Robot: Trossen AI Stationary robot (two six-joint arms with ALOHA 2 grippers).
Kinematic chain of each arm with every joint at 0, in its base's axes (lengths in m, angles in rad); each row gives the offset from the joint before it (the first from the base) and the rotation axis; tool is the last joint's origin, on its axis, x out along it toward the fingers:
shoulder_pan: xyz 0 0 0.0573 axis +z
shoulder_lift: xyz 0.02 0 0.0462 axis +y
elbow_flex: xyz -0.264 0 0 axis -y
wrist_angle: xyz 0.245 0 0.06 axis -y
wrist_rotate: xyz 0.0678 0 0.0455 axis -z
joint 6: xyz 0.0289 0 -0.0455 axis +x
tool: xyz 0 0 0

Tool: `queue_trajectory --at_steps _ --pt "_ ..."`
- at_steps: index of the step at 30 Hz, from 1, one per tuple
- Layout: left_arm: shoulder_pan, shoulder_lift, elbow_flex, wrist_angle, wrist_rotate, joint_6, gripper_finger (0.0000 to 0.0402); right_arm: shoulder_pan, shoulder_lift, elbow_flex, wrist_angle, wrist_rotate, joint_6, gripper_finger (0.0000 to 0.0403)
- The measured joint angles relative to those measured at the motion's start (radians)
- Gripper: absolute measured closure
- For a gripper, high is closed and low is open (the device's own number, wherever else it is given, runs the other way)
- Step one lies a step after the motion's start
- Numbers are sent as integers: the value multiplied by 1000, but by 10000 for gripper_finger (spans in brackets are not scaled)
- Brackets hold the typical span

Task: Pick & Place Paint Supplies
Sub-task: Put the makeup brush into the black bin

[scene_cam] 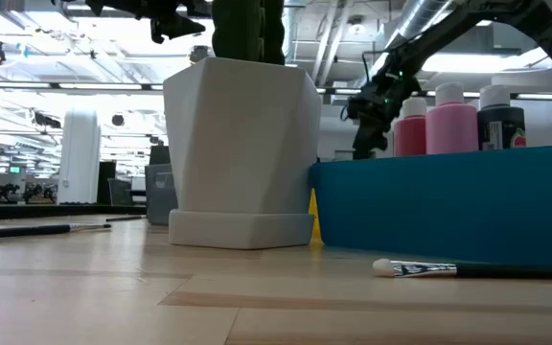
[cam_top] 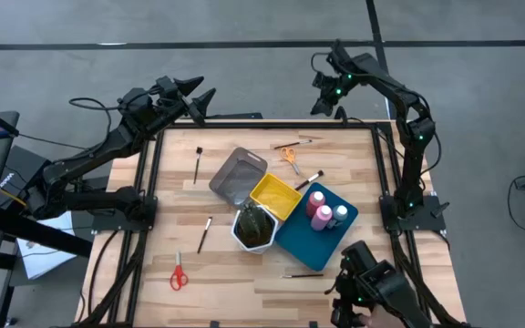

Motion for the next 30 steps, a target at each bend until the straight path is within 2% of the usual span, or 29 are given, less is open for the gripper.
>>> queue_trajectory --at_steps 7,13,17,23,30 --pt "0 0 0 -1 0 3 129 11 -12 -157 10 1 4 266" --pt "0 -2 0 0 25 3 129 49 -11 -196 43 44 71 270" --pt "0 -8 0 -3 32 2 129 96 -11 -197 50 121 -35 269" --pt "-1 -29 0 5 32 0 129 138 -11 -203 101 160 -200 277" --pt "-1 -72 0 6 32 0 129 134 -11 -287 153 201 -269 286"
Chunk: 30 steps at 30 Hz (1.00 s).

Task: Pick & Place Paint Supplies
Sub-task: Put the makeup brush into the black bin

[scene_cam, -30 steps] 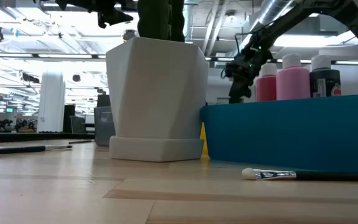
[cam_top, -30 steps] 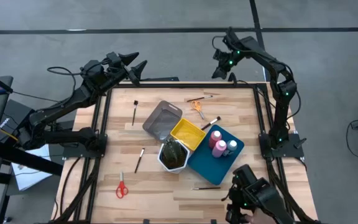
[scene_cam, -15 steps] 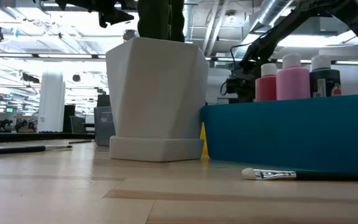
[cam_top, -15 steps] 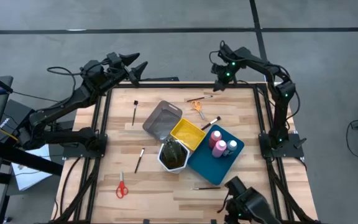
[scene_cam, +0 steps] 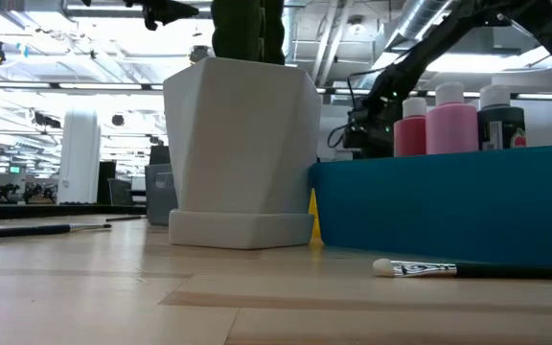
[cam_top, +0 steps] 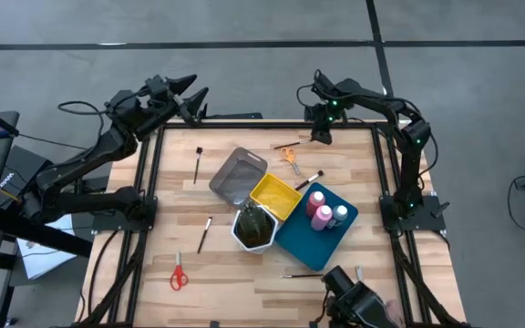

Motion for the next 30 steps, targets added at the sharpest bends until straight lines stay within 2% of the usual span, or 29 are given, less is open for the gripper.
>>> queue_trajectory --at_steps 6,13,30 --pt "0 -11 0 -2 18 2 129 -8 0 -76 98 27 -20 286" --pt "-1 -11 0 -7 65 1 129 6 0 -90 183 79 -42 287" --pt "0 -15 0 -10 114 3 129 7 32 -90 204 107 -153 287"
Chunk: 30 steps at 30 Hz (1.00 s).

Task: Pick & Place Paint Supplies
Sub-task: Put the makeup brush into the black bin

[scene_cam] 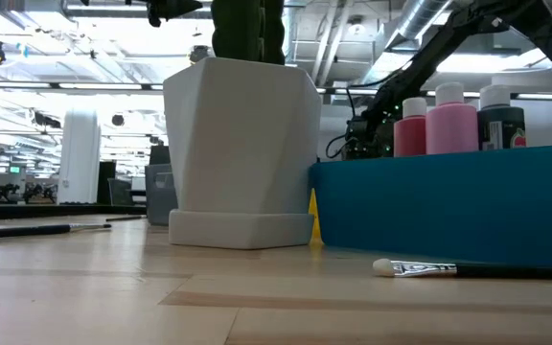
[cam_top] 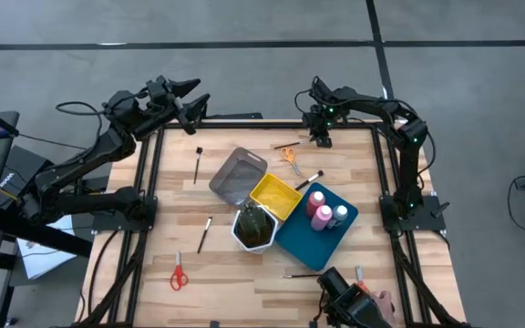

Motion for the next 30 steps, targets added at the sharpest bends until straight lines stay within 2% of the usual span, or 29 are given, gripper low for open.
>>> queue_trajectory --at_steps 30 --pt "1 -56 -1 -56 -1 9 129 2 1 0 26 -4 0 287"
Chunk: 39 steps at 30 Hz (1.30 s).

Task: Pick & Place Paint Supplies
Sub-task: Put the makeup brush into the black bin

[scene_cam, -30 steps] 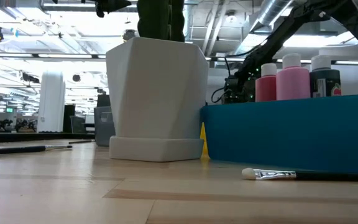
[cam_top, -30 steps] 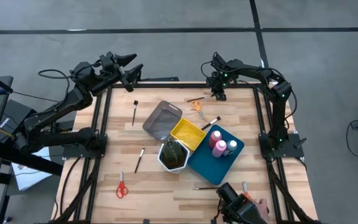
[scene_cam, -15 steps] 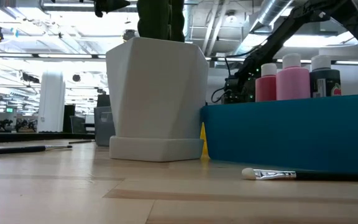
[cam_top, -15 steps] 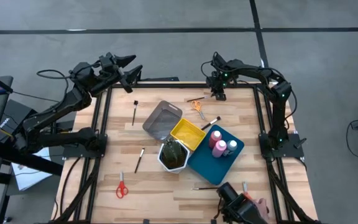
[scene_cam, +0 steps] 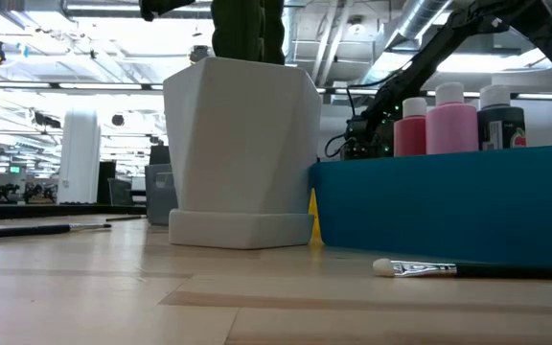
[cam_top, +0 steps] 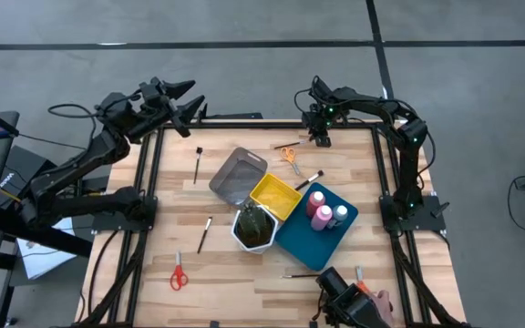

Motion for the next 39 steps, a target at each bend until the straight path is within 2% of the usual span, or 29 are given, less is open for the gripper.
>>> queue_trajectory --at_steps 17,23,31,39 --pt "0 -2 0 -6 -1 -1 129 17 73 4 -13 38 12 293" --pt "0 -2 0 -7 -1 -1 129 18 73 2 2 46 32 321" --pt "0 -2 0 -7 -1 -2 129 31 75 2 -1 53 48 395" --pt "0 -2 0 -13 -1 -2 129 52 71 3 -46 105 57 400"
